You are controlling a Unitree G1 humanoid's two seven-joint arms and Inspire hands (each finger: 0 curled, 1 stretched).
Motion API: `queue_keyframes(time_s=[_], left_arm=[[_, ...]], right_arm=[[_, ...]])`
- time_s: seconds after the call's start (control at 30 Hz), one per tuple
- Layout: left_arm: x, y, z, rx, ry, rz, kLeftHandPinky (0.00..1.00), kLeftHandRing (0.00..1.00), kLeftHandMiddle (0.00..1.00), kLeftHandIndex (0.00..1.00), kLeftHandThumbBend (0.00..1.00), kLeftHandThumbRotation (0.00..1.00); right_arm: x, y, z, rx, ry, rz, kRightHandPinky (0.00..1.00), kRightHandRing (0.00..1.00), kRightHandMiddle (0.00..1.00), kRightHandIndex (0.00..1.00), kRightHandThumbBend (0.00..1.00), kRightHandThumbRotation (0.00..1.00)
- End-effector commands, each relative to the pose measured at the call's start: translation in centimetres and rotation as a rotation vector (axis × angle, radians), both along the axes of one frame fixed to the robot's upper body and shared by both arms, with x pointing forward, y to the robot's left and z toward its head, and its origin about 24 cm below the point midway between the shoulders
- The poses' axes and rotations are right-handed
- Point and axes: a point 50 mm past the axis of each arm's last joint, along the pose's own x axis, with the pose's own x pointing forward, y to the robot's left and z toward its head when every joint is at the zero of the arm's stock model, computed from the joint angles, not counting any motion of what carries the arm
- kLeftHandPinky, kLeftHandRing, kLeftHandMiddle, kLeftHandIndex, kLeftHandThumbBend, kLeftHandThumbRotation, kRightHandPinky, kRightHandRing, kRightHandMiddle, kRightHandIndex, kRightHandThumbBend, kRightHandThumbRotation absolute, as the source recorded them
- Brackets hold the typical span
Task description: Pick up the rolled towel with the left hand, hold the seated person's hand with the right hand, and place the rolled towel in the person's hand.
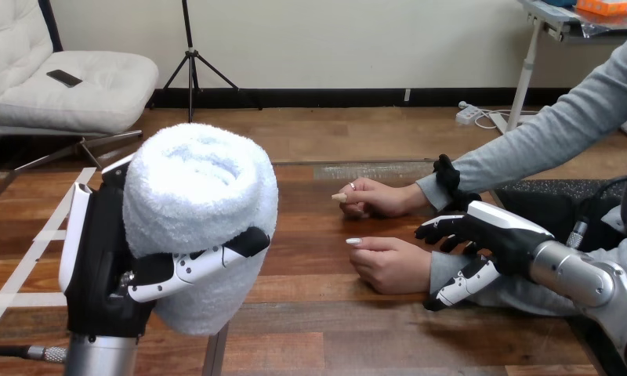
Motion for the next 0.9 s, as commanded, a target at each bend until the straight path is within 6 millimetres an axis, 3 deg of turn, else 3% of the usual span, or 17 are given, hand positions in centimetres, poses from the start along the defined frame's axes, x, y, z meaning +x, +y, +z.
queue_keyframes(time_s=[0.0, 0.87], left_arm=[[0.92, -0.09, 2.07, -0.007, -0.104, -0.009, 0.2, 0.25, 0.31, 0.37, 0.6, 0.0], [0.73, -0.05, 2.09, 0.002, -0.104, 0.001, 0.2, 0.25, 0.31, 0.36, 0.59, 0.0]], right_arm=[[0.83, 0.69, 0.66, -0.027, -0.018, 0.016, 0.69, 0.8, 0.84, 0.83, 1.0, 0.2], [0.79, 1.1, -0.18, -0.128, -0.016, 0.027, 0.67, 0.79, 0.81, 0.79, 0.99, 0.1]])
